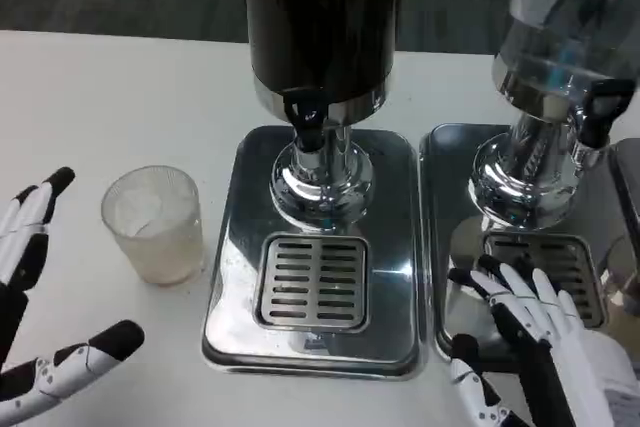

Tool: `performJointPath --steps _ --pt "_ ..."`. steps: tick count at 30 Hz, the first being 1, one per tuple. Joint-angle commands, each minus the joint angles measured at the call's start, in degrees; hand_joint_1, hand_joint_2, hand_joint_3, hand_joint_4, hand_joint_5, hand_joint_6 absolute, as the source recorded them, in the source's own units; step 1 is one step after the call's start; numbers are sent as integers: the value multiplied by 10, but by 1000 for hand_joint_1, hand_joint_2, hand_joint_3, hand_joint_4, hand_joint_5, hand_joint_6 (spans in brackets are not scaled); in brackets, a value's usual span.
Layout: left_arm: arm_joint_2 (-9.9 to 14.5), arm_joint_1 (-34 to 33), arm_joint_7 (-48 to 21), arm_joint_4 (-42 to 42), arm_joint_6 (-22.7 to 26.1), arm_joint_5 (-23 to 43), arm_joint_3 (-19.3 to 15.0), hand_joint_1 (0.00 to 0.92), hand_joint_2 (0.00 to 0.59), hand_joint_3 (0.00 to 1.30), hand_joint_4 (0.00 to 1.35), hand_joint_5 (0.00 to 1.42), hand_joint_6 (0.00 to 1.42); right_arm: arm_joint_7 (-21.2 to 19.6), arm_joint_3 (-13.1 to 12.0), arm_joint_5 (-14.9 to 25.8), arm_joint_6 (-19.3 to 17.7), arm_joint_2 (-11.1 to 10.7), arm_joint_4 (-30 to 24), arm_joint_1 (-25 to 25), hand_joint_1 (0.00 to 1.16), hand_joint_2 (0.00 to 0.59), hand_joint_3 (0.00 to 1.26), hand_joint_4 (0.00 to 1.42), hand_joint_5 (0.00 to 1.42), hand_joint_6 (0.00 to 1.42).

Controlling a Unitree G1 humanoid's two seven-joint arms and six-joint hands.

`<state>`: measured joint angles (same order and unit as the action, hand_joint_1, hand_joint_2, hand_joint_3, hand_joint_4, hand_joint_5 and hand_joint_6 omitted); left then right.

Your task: Grasp the cup under the faucet to collect the drink, then remove the cup.

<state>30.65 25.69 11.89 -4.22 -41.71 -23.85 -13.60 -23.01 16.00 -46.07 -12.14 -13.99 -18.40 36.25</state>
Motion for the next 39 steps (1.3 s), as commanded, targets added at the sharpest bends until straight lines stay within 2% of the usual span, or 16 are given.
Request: performJointPath --steps 1,5,14,26,32,39 --pt "7 -31 -4 -44 -14 16 -7 0 19 0 0 3 208 6 -1 4 -7 -3 0 -1 244 502 227 95 23 0" --pt "19 -66 -26 -90 -24 40 -1 0 1 0 0 34 246 9 -3 10 -7 -3 2 -4 244 502 228 101 25 0" --pt "46 -137 -83 -178 -60 71 22 0 0 0 0 74 258 10 4 8 -1 6 0 -4 244 502 228 108 26 0" --pt "58 -225 -126 -292 -90 92 46 0 0 0 0 91 265 -10 26 -10 1 38 8 -2 244 502 239 119 33 0" --pt "81 -279 -112 -388 -113 62 61 10 0 0 0 108 276 -26 39 -17 0 53 25 -9 244 502 248 128 47 0" --pt "100 -323 -85 -473 -132 38 82 10 0 0 0 111 277 -37 50 -17 -3 57 42 -20 244 502 251 133 50 0"
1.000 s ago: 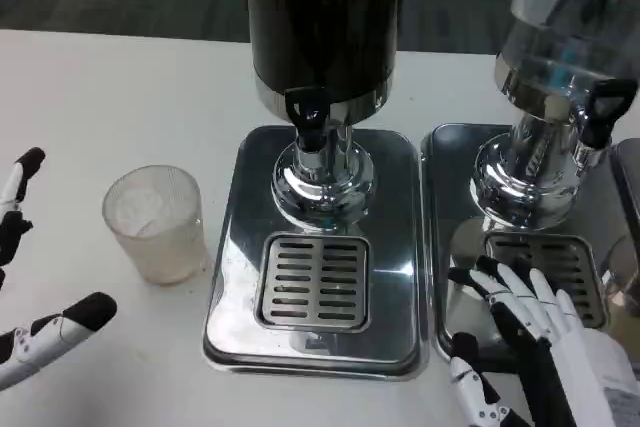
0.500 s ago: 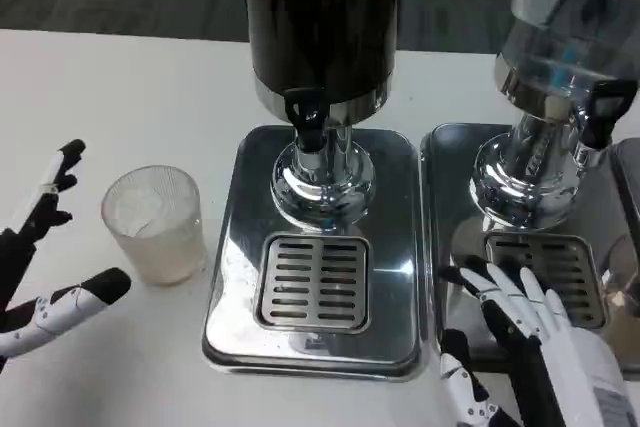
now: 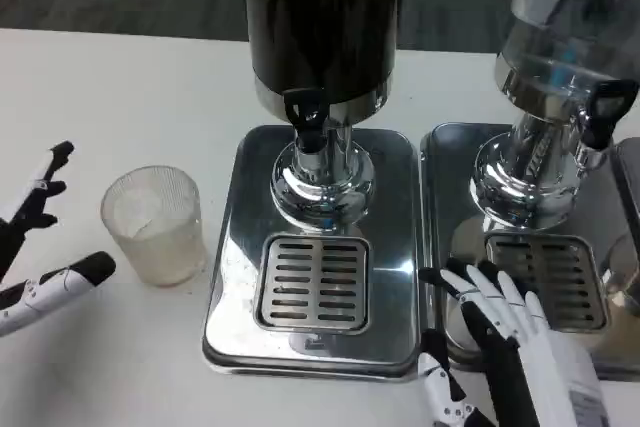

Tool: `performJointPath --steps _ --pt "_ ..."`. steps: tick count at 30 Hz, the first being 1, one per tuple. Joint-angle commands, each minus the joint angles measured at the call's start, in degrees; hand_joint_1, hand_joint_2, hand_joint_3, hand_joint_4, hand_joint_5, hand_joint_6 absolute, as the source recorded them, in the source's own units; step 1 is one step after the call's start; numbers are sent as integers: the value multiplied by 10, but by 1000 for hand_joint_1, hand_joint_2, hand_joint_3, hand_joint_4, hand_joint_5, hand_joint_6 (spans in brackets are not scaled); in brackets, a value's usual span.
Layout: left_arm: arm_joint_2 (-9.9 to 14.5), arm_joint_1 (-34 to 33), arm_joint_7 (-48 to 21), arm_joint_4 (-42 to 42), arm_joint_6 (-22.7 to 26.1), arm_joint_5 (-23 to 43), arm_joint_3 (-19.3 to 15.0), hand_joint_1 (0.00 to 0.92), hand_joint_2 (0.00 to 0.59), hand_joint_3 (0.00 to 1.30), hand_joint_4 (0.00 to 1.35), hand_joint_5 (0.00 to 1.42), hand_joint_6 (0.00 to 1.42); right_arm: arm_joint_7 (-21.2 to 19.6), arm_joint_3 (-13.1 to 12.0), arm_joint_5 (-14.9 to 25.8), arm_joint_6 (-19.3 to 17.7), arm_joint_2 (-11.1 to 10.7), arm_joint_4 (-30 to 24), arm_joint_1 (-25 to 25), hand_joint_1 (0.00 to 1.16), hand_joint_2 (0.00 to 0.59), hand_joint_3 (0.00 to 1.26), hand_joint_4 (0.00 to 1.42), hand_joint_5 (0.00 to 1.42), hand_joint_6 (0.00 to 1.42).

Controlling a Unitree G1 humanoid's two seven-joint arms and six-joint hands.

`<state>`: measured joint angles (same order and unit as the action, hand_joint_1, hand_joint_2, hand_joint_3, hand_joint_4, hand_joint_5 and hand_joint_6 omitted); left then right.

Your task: Grasp the cup under the faucet to collect the drink, then remove the cup.

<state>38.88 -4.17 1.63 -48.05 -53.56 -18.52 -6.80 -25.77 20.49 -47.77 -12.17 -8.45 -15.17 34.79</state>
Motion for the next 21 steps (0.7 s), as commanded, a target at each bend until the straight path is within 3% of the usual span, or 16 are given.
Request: performJointPath --steps 1,7,21 --pt "20 -30 20 -43 -16 -16 17 10 0 0 0 111 277 -9 7 -1 -2 2 11 -9 244 502 253 135 50 0" --pt "28 -61 28 -82 -18 -28 34 13 0 0 0 112 279 -13 12 0 -3 4 23 -21 244 502 258 140 50 0" --pt "48 -126 53 -138 -11 -70 100 150 8 0 0 138 317 -35 37 -1 -5 13 54 -43 244 502 273 151 71 11"
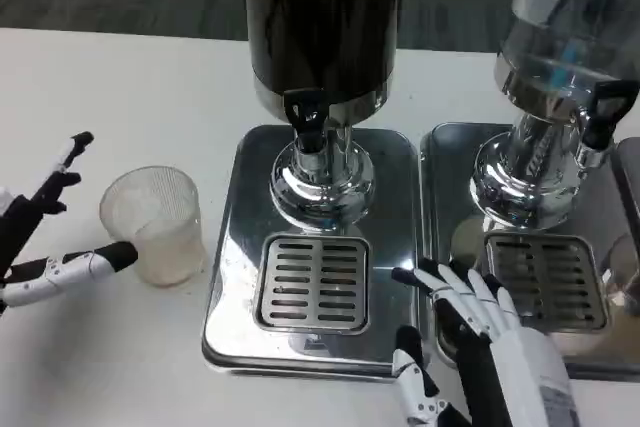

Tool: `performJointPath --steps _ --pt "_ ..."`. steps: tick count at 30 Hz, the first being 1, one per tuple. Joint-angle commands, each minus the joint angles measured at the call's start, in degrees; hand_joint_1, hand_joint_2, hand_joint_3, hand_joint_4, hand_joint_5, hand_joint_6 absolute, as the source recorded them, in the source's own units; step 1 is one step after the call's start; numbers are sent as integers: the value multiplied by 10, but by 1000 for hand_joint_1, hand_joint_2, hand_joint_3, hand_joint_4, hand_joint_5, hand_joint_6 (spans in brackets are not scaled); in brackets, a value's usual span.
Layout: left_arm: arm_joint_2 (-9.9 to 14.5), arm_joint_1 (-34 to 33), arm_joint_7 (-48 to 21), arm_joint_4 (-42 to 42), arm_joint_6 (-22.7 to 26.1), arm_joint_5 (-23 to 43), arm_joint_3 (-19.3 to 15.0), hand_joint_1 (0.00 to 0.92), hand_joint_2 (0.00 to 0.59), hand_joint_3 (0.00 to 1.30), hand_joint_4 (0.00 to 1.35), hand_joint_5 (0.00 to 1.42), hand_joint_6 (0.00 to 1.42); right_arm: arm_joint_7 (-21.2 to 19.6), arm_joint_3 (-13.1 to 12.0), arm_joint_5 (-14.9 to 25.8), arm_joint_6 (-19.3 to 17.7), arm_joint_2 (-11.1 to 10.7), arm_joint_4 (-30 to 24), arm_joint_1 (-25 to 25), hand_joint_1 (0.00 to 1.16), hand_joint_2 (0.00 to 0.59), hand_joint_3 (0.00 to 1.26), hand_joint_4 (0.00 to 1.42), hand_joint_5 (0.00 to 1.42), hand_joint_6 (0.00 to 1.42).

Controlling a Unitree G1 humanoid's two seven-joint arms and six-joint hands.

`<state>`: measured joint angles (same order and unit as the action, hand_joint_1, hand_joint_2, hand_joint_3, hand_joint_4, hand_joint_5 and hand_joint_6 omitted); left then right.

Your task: Grasp the cup under the faucet to collect the drink, then remove the cup.

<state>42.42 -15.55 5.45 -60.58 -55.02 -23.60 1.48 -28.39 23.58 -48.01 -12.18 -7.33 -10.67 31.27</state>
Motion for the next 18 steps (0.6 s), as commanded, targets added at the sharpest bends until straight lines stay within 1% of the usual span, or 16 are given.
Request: performJointPath --steps 1,7,12,18 --pt "13 -15 19 -14 5 -23 22 154 7 0 0 139 319 -9 6 2 -5 1 9 -8 244 502 275 151 72 12" --pt "12 -28 46 -27 12 -42 47 175 9 0 0 147 323 -9 8 8 -6 1 12 -9 244 502 292 164 81 28" --pt "5 -35 86 -40 14 -60 64 177 9 0 0 150 326 -13 8 10 -6 2 13 -9 244 502 294 164 85 30" --pt "0 -50 96 -56 23 -70 84 190 12 0 0 164 364 -17 9 11 -6 2 13 -6 244 502 301 166 86 32"
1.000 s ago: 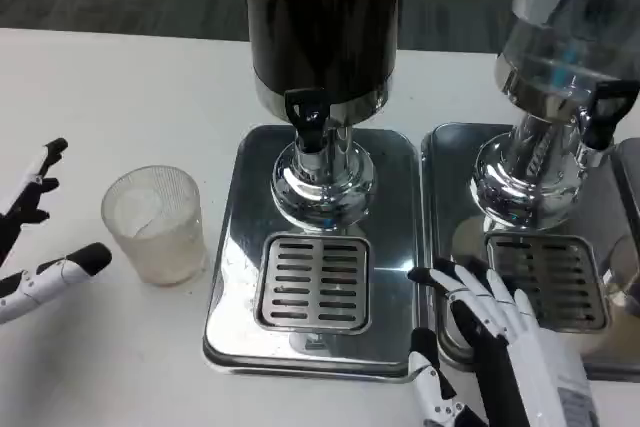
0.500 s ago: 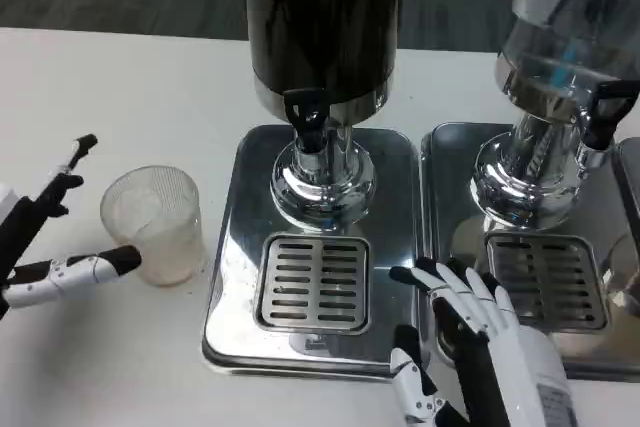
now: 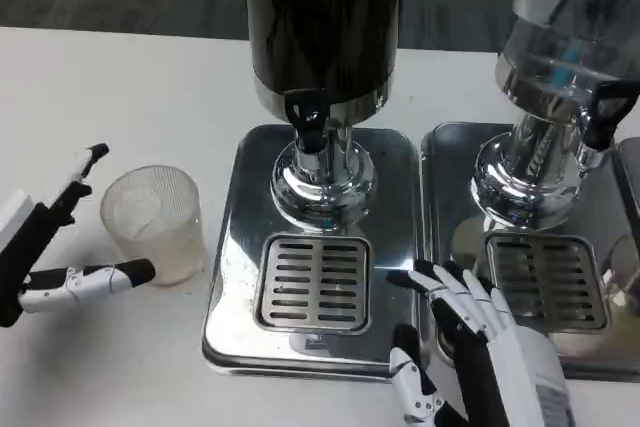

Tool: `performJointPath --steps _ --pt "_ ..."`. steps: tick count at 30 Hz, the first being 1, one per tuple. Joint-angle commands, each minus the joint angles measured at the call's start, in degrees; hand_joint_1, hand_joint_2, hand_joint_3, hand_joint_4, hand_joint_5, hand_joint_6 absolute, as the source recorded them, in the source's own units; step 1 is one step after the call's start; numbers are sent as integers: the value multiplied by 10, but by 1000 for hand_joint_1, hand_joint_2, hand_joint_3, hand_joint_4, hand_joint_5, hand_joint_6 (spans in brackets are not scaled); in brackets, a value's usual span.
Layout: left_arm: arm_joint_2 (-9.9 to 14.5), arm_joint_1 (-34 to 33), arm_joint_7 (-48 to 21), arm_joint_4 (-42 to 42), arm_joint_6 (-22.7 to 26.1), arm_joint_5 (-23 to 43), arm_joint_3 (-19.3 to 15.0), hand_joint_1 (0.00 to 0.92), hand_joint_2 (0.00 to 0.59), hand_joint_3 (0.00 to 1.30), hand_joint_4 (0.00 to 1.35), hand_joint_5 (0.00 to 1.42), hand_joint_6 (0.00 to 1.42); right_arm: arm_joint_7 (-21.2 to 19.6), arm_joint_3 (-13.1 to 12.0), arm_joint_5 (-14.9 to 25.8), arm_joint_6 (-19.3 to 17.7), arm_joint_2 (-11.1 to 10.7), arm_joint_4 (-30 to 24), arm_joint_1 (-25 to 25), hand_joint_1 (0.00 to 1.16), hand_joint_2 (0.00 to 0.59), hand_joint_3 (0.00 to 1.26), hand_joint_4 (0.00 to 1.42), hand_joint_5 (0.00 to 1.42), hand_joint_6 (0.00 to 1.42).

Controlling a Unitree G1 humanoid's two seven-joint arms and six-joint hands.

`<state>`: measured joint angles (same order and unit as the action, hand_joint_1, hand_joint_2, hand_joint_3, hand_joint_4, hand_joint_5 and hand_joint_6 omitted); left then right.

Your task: Grasp the cup under the faucet to collect the drink, then remove the cup.

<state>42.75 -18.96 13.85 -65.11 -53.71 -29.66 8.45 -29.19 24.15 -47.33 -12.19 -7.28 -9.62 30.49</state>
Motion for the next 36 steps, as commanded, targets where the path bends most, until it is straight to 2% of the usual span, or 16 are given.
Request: performJointPath --steps 1,13,36 --pt "-5 -19 11 -13 12 -9 17 203 16 0 0 172 366 -9 4 5 -5 1 3 3 244 502 301 168 86 32" --pt "-18 -44 26 -34 25 -10 41 212 17 0 0 176 371 -16 0 8 -5 -1 -3 11 243 499 303 174 96 33" --pt "-46 -87 20 -67 49 -18 81 218 28 0 0 188 395 -2 -11 13 2 -5 -24 33 220 498 317 174 97 33"
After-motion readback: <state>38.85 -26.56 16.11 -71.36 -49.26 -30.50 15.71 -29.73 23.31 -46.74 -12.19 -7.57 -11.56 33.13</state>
